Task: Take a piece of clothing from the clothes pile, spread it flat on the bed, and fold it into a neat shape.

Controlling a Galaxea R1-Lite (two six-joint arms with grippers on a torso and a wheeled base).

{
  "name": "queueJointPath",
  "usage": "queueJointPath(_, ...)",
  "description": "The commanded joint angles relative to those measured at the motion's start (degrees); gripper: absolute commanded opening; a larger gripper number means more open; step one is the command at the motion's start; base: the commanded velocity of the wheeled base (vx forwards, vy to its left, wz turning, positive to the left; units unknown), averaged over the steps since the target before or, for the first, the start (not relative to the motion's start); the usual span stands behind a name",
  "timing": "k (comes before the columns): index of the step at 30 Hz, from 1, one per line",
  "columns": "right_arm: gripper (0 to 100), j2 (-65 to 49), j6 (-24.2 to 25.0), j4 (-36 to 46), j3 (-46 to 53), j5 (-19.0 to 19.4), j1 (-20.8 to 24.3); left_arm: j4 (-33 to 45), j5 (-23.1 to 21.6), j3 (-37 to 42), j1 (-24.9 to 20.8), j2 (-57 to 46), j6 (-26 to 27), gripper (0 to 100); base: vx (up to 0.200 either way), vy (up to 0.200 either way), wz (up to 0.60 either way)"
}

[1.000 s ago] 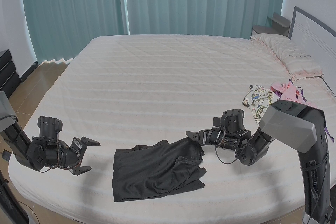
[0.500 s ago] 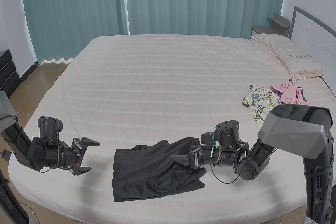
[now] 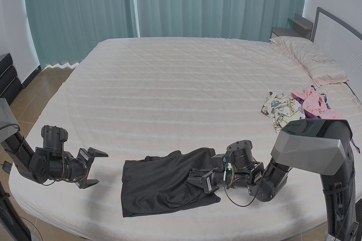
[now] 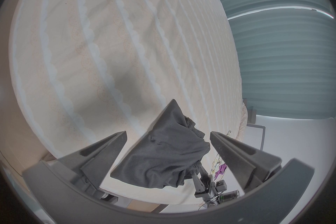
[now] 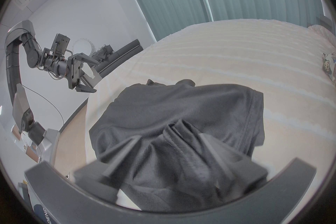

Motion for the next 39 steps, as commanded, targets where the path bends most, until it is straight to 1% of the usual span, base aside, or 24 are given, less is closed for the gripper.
queueJointPath(1,0,-2.28,-0.12,-0.05,2.61,-0.06,-0.82,-0.01,0.01,0.01,0.08,0.07,0.0,100,0.0,0.0,0.0)
queueJointPath(4,0,-4.13,-0.12,-0.13,5.33,-0.06,-1.35,-0.01,0.01,0.01,0.0,0.07,0.0,100,0.0,0.0,0.0)
queueJointPath(6,0,-7.55,0.23,-0.57,9.11,0.12,-2.31,-0.01,0.01,0.01,0.0,0.07,0.0,100,0.0,0.0,0.0)
queueJointPath(9,0,-9.4,0.14,-1.1,13.24,0.29,-2.93,-0.01,0.01,0.1,0.08,0.07,0.09,100,0.0,0.0,0.0)
queueJointPath(18,0,-9.4,0.23,-6.55,21.86,0.38,-3.1,-0.01,0.01,0.28,0.0,-0.01,0.09,100,0.0,0.0,0.0)
queueJointPath(22,0,-9.31,-0.12,-8.48,25.99,0.56,-4.6,-0.01,0.01,0.28,0.0,-0.01,0.09,100,0.0,0.0,0.0)
queueJointPath(26,0,-9.05,-0.03,-8.48,28.27,0.73,-5.04,-0.01,0.01,0.28,0.0,-0.01,0.09,100,0.0,0.0,0.0)
queueJointPath(34,0,-6.85,-0.39,-8.48,28.1,0.73,-4.77,-0.01,0.01,0.37,0.0,-0.01,0.09,100,0.0,0.0,0.0)
queueJointPath(35,100,-6.85,-0.39,-8.48,28.1,0.73,-4.77,-0.01,0.01,0.37,0.0,-0.01,0.09,100,0.0,0.0,0.0)
queueJointPath(39,100,-7.2,-1.88,-8.57,30.2,0.82,-4.77,-0.01,0.01,0.37,0.0,-0.01,0.09,100,0.0,0.0,0.0)
